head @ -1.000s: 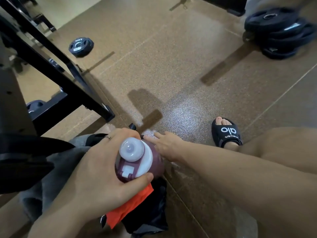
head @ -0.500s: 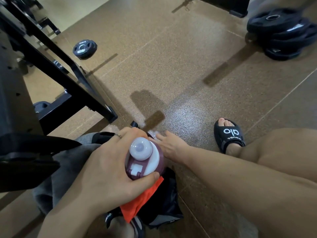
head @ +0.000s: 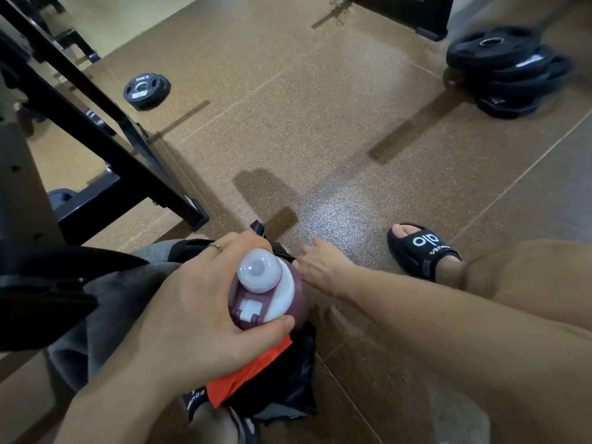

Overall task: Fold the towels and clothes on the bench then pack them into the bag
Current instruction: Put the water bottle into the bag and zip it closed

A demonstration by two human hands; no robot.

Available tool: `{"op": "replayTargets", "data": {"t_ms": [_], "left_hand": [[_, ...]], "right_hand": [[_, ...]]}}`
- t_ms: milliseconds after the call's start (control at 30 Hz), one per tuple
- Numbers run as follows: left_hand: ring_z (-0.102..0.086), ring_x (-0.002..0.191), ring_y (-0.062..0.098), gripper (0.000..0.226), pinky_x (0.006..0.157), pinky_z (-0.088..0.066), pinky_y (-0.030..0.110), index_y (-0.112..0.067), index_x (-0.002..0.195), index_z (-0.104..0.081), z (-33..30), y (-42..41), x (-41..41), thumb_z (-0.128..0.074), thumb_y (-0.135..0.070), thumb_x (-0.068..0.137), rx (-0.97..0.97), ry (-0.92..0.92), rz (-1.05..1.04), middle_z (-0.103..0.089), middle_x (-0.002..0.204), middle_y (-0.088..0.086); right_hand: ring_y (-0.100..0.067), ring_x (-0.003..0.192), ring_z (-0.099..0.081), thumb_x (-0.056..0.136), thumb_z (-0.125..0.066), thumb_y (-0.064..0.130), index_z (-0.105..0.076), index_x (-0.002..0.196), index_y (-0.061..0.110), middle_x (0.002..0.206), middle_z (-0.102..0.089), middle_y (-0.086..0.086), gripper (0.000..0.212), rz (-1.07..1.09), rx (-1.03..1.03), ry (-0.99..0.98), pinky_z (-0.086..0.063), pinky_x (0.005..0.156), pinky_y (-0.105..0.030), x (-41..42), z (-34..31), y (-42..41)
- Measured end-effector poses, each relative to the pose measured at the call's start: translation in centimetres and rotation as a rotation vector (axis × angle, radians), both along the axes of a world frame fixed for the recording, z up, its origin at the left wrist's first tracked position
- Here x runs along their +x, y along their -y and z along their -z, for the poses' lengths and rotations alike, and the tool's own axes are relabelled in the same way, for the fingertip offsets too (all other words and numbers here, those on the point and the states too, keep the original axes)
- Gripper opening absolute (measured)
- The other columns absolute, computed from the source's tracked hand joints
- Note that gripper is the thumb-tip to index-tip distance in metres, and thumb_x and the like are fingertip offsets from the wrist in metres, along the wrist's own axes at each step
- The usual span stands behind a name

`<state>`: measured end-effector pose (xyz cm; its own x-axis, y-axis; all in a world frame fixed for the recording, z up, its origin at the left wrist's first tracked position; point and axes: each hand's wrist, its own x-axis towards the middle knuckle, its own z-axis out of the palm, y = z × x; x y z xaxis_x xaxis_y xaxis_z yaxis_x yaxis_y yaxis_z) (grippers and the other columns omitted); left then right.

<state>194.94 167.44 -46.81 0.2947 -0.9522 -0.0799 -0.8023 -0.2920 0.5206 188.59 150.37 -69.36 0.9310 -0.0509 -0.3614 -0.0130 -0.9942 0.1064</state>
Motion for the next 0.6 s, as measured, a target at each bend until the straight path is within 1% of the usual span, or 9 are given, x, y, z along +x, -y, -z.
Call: {"op": "replayTargets", "data": {"t_ms": [100,200,233,300,367,433,500,600], "left_hand": [[-0.064,0.096,0.007,0.059,0.078,-0.053,0.034,-0.033,0.113,-0.058,0.2,-0.1,-1.2,-0.081,-0.054,0.063,-0.012,0.008,-0.003,-0.065,0.105,-0.016],[-0.065,0.103,0.007,0.064,0.082,-0.054,0.034,-0.033,0.121,-0.06,0.2,-0.4,-3.0,-0.084,-0.051,0.064,-0.028,-0.041,0.026,-0.066,0.112,-0.018],[-0.064,0.107,0.006,0.064,0.085,-0.053,0.032,-0.033,0.123,-0.06,0.4,-0.6,-3.7,-0.084,-0.048,0.065,-0.031,-0.053,0.054,-0.066,0.116,-0.019],[-0.061,0.116,0.002,0.066,0.091,-0.051,0.027,-0.034,0.127,-0.059,0.9,-0.8,-5.1,-0.083,-0.043,0.066,-0.023,-0.05,0.117,-0.062,0.126,-0.022],[-0.059,0.12,-0.001,0.064,0.093,-0.049,0.024,-0.033,0.127,-0.061,1.8,-1.0,-6.4,-0.083,-0.038,0.068,-0.02,0.012,0.202,-0.058,0.135,-0.023],[-0.058,0.123,0.002,0.056,0.095,-0.049,0.023,-0.025,0.125,-0.066,2.7,-1.3,-7.5,-0.081,-0.033,0.072,-0.036,0.072,0.293,-0.057,0.14,-0.019],[-0.058,0.125,0.005,0.05,0.095,-0.051,0.026,-0.021,0.123,-0.069,3.3,-1.7,-8.0,-0.08,-0.029,0.075,-0.055,0.112,0.354,-0.058,0.141,-0.012],[-0.06,0.124,0.011,0.05,0.091,-0.054,0.03,-0.019,0.124,-0.07,4.0,-2.5,-8.2,-0.08,-0.03,0.076,-0.055,0.183,0.412,-0.058,0.142,-0.008]], "right_hand": [[-0.027,0.112,-0.056,0.1,-0.047,0.019,-0.065,0.109,0.019,0.108,-0.071,-0.002,0.02,-0.058,0.117,0.044,-0.043,0.089,-0.036,-3.4,-0.7,0.7],[-0.028,0.108,-0.058,0.097,-0.049,0.019,-0.067,0.105,0.019,0.105,-0.072,-0.004,0.02,-0.021,0.235,0.056,-0.045,0.086,-0.037,-7.2,-1.6,1.3],[-0.028,0.109,-0.058,0.096,-0.049,0.017,-0.067,0.107,0.018,0.106,-0.072,-0.005,0.021,0.014,0.265,0.053,-0.045,0.088,-0.036,-8.4,-1.9,1.6],[-0.028,0.113,-0.057,0.093,-0.051,0.012,-0.063,0.114,0.018,0.112,-0.07,-0.005,0.025,0.054,0.264,0.026,-0.046,0.092,-0.037,-10.5,-2.3,2.2],[-0.027,0.114,-0.056,0.093,-0.053,0.008,-0.058,0.119,0.017,0.115,-0.067,-0.004,0.028,0.049,0.22,-0.022,-0.049,0.091,-0.039,-12.1,-2.6,2.5],[-0.026,0.116,-0.055,0.096,-0.053,0.011,-0.052,0.128,0.016,0.118,-0.065,-0.003,0.033,0.051,0.181,-0.047,-0.048,0.091,-0.04,-13.2,-2.6,2.6],[-0.025,0.12,-0.052,0.098,-0.051,0.013,-0.044,0.138,0.016,0.121,-0.064,-0.002,0.041,0.063,0.154,-0.056,-0.047,0.093,-0.039,-14.0,-2.6,2.7],[-0.025,0.12,-0.052,0.099,-0.048,0.014,-0.04,0.141,0.018,0.125,-0.062,-0.002,0.043,0.042,0.111,-0.04,-0.048,0.091,-0.04,-14.7,-3.2,3.1]]}}
